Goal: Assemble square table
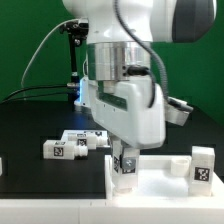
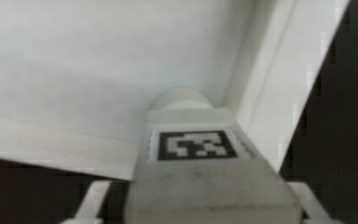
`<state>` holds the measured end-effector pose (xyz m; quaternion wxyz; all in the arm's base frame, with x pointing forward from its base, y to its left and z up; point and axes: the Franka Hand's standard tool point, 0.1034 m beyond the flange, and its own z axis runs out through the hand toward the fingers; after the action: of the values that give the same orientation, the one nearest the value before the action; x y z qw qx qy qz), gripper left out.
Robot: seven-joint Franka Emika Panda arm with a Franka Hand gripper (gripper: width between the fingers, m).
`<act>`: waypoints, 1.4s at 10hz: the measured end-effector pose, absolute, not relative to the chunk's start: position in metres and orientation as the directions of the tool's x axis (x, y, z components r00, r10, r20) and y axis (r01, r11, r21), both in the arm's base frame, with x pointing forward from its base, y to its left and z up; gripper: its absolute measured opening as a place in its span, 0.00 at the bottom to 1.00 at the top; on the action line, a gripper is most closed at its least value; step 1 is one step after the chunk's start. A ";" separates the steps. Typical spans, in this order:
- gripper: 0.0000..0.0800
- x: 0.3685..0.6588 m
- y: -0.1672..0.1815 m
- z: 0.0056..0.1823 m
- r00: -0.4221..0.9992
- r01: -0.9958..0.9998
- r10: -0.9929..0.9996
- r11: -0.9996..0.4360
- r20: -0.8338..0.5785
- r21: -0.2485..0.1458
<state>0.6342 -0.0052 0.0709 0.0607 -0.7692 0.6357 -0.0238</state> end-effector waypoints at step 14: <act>0.81 0.637 -0.005 0.079 0.993 0.032 0.029 -0.999 0.111 -0.029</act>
Offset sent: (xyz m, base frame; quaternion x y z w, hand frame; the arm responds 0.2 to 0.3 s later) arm 0.0008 0.0073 0.0087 0.0073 0.0149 -0.2457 0.9692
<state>0.6371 -0.0050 0.0789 0.0154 -0.9982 -0.0153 -0.0554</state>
